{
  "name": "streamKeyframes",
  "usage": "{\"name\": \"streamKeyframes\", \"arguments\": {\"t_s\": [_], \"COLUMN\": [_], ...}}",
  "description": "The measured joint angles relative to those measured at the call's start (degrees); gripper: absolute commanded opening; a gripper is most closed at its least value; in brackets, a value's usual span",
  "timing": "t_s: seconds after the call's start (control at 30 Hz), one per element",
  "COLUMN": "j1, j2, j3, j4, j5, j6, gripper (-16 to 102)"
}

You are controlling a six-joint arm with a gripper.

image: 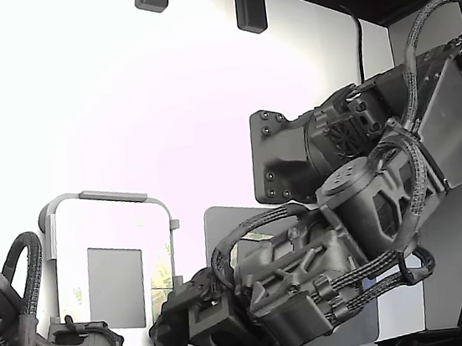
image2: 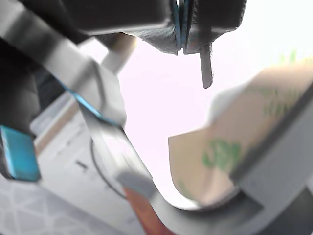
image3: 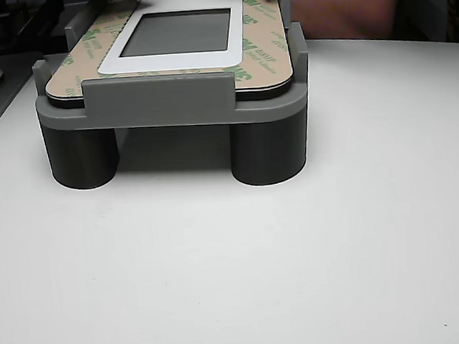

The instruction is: Peel off protective film from adhesive tape.

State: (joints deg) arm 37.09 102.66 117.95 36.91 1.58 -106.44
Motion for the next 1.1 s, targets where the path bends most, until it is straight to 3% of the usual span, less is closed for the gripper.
{"name": "streamKeyframes", "arguments": {"t_s": [0.1, 0.13, 0.17, 0.2, 0.23, 0.3, 0.5, 0.53, 0.6, 0.67, 0.73, 0.83, 1.1], "j1": [-0.5, -0.6, -0.8, -1.1, -1.1, -1.8, -3.1, -3.5, -5.0, -7.6, -11.3, -16.4, -29.6], "j2": [3.3, 4.7, 6.1, 7.4, 8.8, 11.5, 19.0, 20.4, 23.8, 27.8, 32.3, 38.5, 54.1], "j3": [0.0, 0.0, 0.2, 0.4, 0.6, 1.1, 0.7, 0.7, 1.5, 4.0, 7.4, 11.3, 19.1], "j4": [4.7, 6.5, 8.3, 10.1, 11.9, 15.1, 24.7, 26.2, 27.9, 27.8, 25.7, 22.5, 18.9], "j5": [1.6, 2.2, 2.6, 3.2, 3.6, 3.8, 5.0, 5.4, 5.4, 3.9, 0.8, -2.3, -0.8], "j6": [1.8, 2.7, 3.6, 4.7, 5.6, 7.2, 14.1, 15.6, 19.4, 24.8, 30.8, 41.2, 80.1], "gripper": [37, 51, 99, 90, 90, 97, 95, 100, 96, 98, 90, 99, 100]}}
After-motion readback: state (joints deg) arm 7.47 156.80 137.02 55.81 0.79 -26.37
